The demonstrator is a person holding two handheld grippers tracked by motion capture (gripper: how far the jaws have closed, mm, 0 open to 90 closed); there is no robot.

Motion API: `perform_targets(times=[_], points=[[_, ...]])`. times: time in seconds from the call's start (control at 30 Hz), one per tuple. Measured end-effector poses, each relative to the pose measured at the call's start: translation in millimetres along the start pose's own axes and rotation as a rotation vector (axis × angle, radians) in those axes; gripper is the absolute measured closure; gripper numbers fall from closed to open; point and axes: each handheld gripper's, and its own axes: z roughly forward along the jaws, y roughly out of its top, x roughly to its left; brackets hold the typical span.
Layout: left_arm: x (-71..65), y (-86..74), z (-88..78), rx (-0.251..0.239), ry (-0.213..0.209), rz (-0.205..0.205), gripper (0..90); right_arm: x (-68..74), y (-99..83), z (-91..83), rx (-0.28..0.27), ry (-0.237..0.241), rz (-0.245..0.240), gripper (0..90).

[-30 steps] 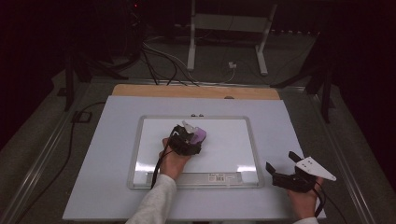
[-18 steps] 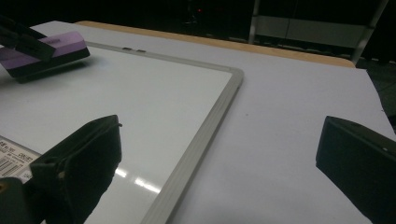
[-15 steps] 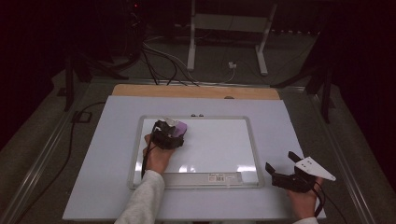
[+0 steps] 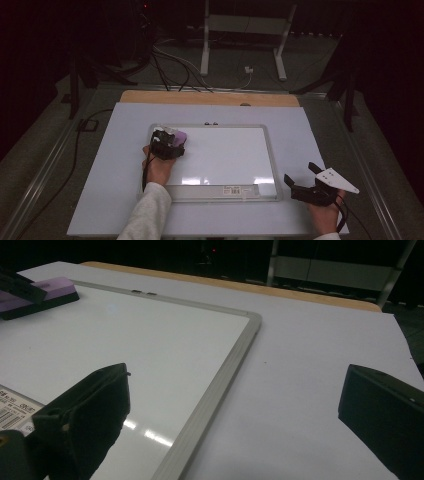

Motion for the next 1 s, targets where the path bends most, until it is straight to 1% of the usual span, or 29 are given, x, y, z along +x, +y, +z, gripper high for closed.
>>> perform_targets(times=[0.03, 0.07, 0.1, 0.17, 0.23, 0.33, 0.37, 0.4, 0.47, 0.5, 0.53, 0.57, 0.63, 0.67, 0.7, 0.83, 1.0], points=[[-0.5, 0.1, 0.0, 0.002, 0.002, 0.004, 41.5, 0.0, 0.0, -0.2, -0.001, 0.000, 0.000, 0.8], [-1.3, 0.2, -0.2, 0.002, 0.016, 0.011, 39.4, 0.1, 0.1, -0.4, -0.001, 0.000, 0.000, 0.8], [-1.8, 0.3, -1.1, -0.003, 0.013, 0.016, 35.7, 0.0, 0.1, -0.5, -0.003, 0.000, -0.001, 0.8], [-3.4, 0.6, -5.0, -0.028, 0.002, 0.030, 31.3, -0.4, 0.1, -0.7, -0.003, -0.002, -0.001, 0.8], [-6.2, 1.1, -10.7, -0.061, -0.013, 0.063, 28.1, -0.8, -0.1, -0.7, 0.000, -0.002, 0.003, 0.8], [-10.9, 0.9, -19.5, -0.097, -0.034, 0.122, 28.2, -0.4, -0.1, -0.3, -0.001, -0.003, 0.001, 0.8], [-12.2, 0.3, -21.8, -0.109, -0.050, 0.140, 28.9, 0.0, 0.1, -0.2, 0.000, -0.003, 0.000, 0.8], [-13.2, -0.4, -23.7, -0.110, -0.063, 0.164, 30.6, 0.1, 0.2, -0.1, -0.001, -0.002, -0.002, 0.8], [-15.5, -2.7, -24.7, -0.101, -0.071, 0.209, 32.6, 0.0, 0.0, 0.3, 0.000, -0.002, 0.001, 0.8], [-15.9, -4.1, -24.4, -0.094, -0.079, 0.228, 33.8, -0.1, -0.3, 0.4, 0.002, -0.003, -0.001, 0.8], [-16.1, -5.8, -23.4, -0.086, -0.075, 0.238, 34.3, 0.2, -0.3, 0.3, 0.002, -0.002, 0.000, 0.8], [-15.6, -7.2, -21.7, -0.076, -0.067, 0.240, 34.4, 0.6, -0.1, 0.2, 0.001, -0.001, 0.001, 0.8], [-12.5, -9.5, -17.7, -0.058, -0.062, 0.229, 34.5, 0.8, 0.0, 0.1, 0.000, 0.000, -0.002, 0.8], [-11.0, -10.6, -16.7, -0.062, -0.059, 0.224, 34.5, 0.7, -0.1, 0.1, 0.000, -0.001, -0.002, 0.8], [-9.9, -10.7, -16.8, -0.067, -0.067, 0.214, 34.8, 0.3, -0.3, 0.2, 0.001, -0.002, 0.000, 0.8], [-9.1, -9.5, -16.7, -0.058, -0.063, 0.221, 35.5, 0.0, -0.2, 0.1, 0.000, -0.001, 0.002, 0.8], [-5.8, -8.6, -15.3, -0.061, -0.059, 0.202, 35.4, 0.1, 0.0, -0.8, -0.003, -0.002, 0.000, 0.8]])
